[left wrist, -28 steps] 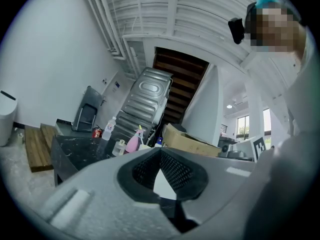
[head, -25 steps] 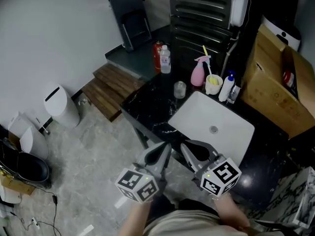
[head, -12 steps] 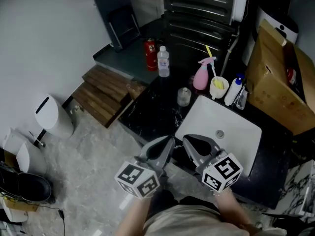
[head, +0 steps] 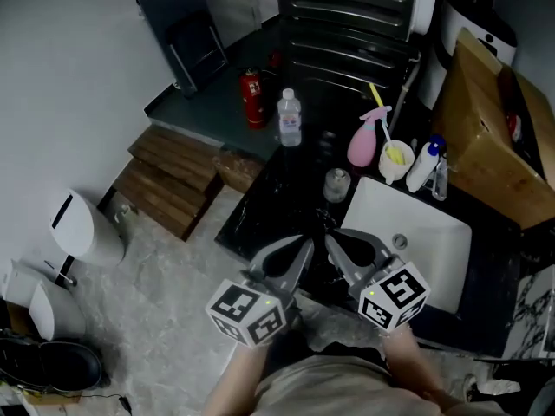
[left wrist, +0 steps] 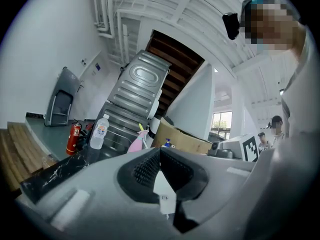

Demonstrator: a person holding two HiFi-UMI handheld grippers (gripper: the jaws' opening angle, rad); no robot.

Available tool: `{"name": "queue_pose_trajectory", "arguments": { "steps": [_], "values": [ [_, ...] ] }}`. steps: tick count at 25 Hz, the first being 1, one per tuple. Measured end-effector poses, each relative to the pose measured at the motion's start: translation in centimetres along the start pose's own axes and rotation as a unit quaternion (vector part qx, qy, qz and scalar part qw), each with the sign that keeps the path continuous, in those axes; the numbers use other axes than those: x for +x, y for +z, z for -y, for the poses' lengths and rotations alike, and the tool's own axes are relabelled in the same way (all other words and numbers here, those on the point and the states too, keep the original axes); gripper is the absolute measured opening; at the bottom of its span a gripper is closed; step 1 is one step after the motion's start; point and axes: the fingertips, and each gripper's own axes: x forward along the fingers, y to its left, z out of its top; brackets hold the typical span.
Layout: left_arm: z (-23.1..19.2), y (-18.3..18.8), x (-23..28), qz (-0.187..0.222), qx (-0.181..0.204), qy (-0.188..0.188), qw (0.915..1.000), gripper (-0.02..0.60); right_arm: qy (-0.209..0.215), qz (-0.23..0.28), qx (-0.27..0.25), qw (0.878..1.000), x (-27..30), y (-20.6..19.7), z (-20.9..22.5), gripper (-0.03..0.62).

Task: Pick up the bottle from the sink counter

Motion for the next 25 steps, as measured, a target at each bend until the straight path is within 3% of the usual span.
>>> {"name": "queue_pose_trajectory", "arguments": {
  "steps": [8,17,25],
  "values": [
    [-4.2,0.7,1.3,-0.021,0.006,-0.032,0.9992,0.006,-0.047,0.003,-0.006,0.999,3.8,0.2,2.1,0.002],
    [-5.6,0.2,2.5,-0.045,0.019,-0.070,0.9963,0.006,-0.075,0.000,-0.005,0.997,5.7,0.8,3.7,0.002],
    [-6.4,-0.4,2.9,-0.049,0.005,-0.095,0.9942,0.006,-0.099,-0.005,-0.012,0.995,6.1,0.4,4.1,0.002]
  ]
}}
